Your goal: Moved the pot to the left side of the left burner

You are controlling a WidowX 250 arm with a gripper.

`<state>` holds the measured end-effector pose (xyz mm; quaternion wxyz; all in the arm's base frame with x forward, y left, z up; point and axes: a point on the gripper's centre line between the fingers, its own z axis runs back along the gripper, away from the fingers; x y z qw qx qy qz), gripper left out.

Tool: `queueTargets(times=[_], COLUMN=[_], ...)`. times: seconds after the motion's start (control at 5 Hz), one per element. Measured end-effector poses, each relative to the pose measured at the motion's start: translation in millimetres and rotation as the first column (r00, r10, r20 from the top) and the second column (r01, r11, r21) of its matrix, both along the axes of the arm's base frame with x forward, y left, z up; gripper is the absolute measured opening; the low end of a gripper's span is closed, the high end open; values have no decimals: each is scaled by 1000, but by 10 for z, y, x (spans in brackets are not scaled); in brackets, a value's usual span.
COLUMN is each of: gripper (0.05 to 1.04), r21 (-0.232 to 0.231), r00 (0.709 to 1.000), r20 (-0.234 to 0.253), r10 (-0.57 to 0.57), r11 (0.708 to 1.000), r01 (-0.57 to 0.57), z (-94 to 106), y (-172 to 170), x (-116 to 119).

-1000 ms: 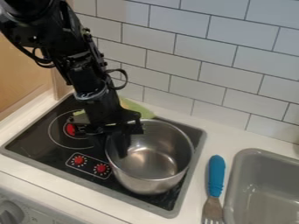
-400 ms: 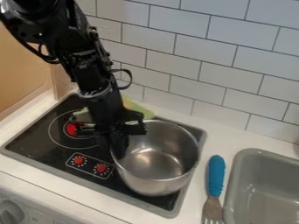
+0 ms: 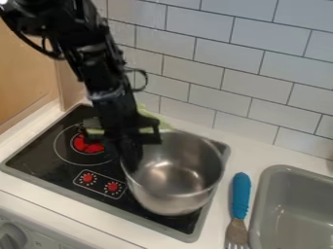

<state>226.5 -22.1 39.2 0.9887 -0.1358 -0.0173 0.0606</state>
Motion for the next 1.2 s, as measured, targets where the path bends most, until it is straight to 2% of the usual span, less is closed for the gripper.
queueTargets(times=[0.2, 0.4, 0.8, 1.0, 1.2], gripper=[68, 68, 68, 68, 68], r21=[-10, -9, -13, -10, -15], r00=[997, 995, 986, 973, 960], r20=[69, 97, 94, 95, 64], r10=[-41, 7, 135, 209, 274], r11=[999, 1000, 991, 978, 962], r01=[42, -6, -134, -209, -274], z=[239, 408, 489, 470, 356], y=[52, 312, 882, 1091, 1244], x=[7, -64, -306, -391, -454])
